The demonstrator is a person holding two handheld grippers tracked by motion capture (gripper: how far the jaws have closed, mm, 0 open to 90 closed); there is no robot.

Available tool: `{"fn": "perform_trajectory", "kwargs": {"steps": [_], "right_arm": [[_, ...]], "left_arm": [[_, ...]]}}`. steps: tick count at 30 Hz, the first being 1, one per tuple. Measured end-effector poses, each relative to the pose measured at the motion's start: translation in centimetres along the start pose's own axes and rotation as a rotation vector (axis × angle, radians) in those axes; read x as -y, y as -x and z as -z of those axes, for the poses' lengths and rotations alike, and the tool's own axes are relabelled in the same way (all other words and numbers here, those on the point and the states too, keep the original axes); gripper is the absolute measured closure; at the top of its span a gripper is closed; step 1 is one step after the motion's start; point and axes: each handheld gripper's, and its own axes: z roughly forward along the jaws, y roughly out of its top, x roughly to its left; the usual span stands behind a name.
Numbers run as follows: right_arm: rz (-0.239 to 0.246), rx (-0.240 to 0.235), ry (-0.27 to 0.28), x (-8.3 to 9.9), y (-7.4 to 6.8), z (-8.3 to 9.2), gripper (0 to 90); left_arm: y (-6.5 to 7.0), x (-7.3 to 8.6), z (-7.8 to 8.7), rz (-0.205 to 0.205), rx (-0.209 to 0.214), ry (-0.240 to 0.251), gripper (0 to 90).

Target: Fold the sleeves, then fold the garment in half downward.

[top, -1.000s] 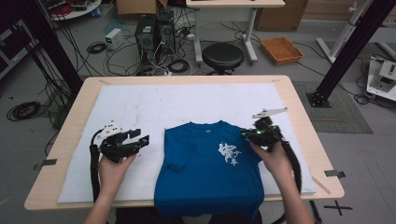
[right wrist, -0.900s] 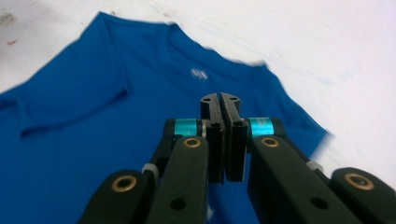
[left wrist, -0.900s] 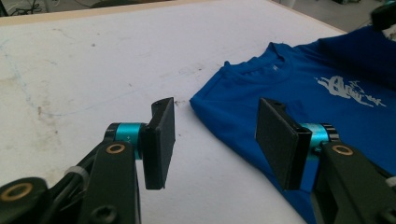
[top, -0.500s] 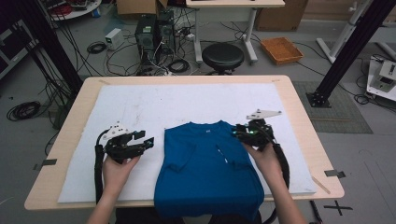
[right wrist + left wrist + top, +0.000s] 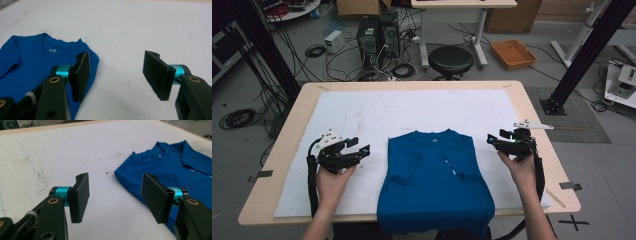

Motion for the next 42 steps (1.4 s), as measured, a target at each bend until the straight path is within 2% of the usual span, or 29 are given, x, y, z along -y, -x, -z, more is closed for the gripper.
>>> {"fn": "perform_trajectory", "kwargs": {"steps": [5, 13, 15, 17, 20, 26, 31, 32, 35, 38, 40, 42], "right_arm": [[0.006, 0.006, 0.016, -0.1, 0.1, 0.2, 34.0], [-0.016, 0.013, 0.061, -0.4, 0.9, 1.4, 31.3], [-0.013, 0.013, 0.064, -0.4, 0.9, 1.6, 31.3], [-0.013, 0.016, 0.069, -0.5, 1.0, 1.7, 31.2], [-0.019, 0.017, 0.076, -0.6, 1.1, 2.1, 31.8], [-0.018, 0.019, 0.085, -0.8, 1.4, 2.0, 39.2], [-0.031, 0.019, 0.074, -0.6, 1.4, 0.9, 44.0], [-0.032, 0.015, 0.071, -0.7, 1.3, 0.1, 45.5], [-0.046, -0.002, 0.072, -0.8, 1.1, -0.7, 46.6], [-0.025, -0.01, 0.065, -1.1, 0.6, -1.9, 48.7], [-0.006, -0.018, 0.055, -1.4, 0.2, -2.7, 50.2], [0.014, -0.024, 0.041, -1.8, -0.2, -3.6, 51.2]], "left_arm": [[-0.4, -0.1, 0.5, 0.009, -0.013, 0.018, 37.4], [-0.3, -0.2, 0.7, -0.008, -0.011, 0.003, 37.3], [-0.1, -0.3, 0.8, -0.021, -0.03, -0.003, 37.3], [-0.1, -0.3, 0.8, -0.029, -0.03, -0.01, 37.3], [-0.3, -0.2, 0.7, -0.02, -0.009, -0.019, 37.3], [-0.6, -0.4, 0.3, 0.026, 0.032, -0.026, 37.8], [-0.1, -1.5, -1.4, 0.051, 0.058, -0.051, 37.8], [0.0, -1.8, -2.0, 0.051, 0.066, -0.058, 37.8], [0.5, -2.4, -3.9, 0.046, 0.07, -0.085, 37.8], [0.9, -2.8, -6.0, 0.047, 0.081, -0.106, 37.8], [1.2, -3.1, -7.5, 0.034, 0.08, -0.135, 37.8], [1.3, -3.2, -8.8, 0.04, 0.077, -0.162, 37.9]]}}
